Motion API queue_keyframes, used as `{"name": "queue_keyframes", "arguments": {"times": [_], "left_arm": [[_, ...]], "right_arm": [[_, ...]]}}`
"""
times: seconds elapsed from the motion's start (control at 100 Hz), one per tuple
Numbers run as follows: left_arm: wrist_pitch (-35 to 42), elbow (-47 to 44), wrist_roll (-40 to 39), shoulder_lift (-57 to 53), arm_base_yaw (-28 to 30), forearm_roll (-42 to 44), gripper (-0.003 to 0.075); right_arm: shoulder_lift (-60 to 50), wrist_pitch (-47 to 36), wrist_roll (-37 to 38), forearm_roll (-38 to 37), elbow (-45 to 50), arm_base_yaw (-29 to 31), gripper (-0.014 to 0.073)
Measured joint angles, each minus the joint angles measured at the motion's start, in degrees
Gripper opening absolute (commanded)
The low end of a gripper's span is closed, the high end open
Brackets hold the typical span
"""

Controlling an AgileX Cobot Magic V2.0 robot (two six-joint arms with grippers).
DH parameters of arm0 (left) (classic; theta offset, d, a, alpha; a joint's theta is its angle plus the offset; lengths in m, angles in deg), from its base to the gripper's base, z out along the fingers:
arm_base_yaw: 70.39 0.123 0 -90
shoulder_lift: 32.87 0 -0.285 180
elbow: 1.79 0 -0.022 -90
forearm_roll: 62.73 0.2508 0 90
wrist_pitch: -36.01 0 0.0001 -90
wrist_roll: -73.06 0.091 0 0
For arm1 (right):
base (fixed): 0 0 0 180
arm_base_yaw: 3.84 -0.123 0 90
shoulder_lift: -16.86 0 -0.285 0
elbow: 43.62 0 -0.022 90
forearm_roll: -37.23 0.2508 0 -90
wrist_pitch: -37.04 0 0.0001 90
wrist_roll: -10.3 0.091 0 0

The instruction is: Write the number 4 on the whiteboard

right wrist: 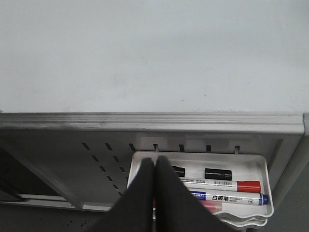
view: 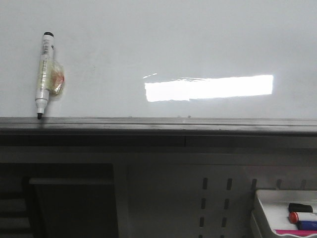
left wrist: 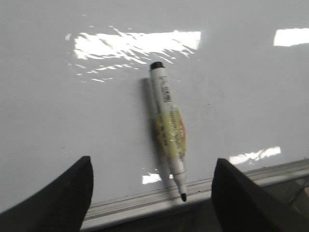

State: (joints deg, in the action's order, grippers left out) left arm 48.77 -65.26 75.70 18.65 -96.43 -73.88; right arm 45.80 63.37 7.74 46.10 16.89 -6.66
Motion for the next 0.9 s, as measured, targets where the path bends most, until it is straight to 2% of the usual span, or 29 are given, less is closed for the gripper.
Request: {"name": "queue_keyframes", "arguments": {"times": [0.24,0.51,0.69,0.74,0.78,0.9], "left_arm": [[7.7,2.7,0.0,14.4,-6.5,0.0,0.0481],[13.4,6.8,0.0,24.9,-6.8,-1.6,0.0481],[13.6,7.9,-0.4,29.8,-6.8,-5.0,0.0471],[13.5,8.0,-0.4,30.8,-6.8,-7.0,0.0437],[13.5,8.0,-0.4,31.4,-6.8,-8.3,0.0376],[13.7,8.1,-0.4,32.3,-6.8,-9.5,0.0085]], "right_arm": [[0.0,0.0,0.0,0.0,0.0,0.0,-0.0064],[0.0,0.0,0.0,0.0,0.0,0.0,-0.0064],[0.0,0.1,0.0,0.0,0.0,0.0,-0.0064],[0.0,0.1,0.0,0.0,0.0,0.0,-0.0064],[0.0,0.1,0.0,0.0,0.0,0.0,-0.0064],[0.0,0.1,0.0,0.0,0.0,0.0,-0.0064]]}}
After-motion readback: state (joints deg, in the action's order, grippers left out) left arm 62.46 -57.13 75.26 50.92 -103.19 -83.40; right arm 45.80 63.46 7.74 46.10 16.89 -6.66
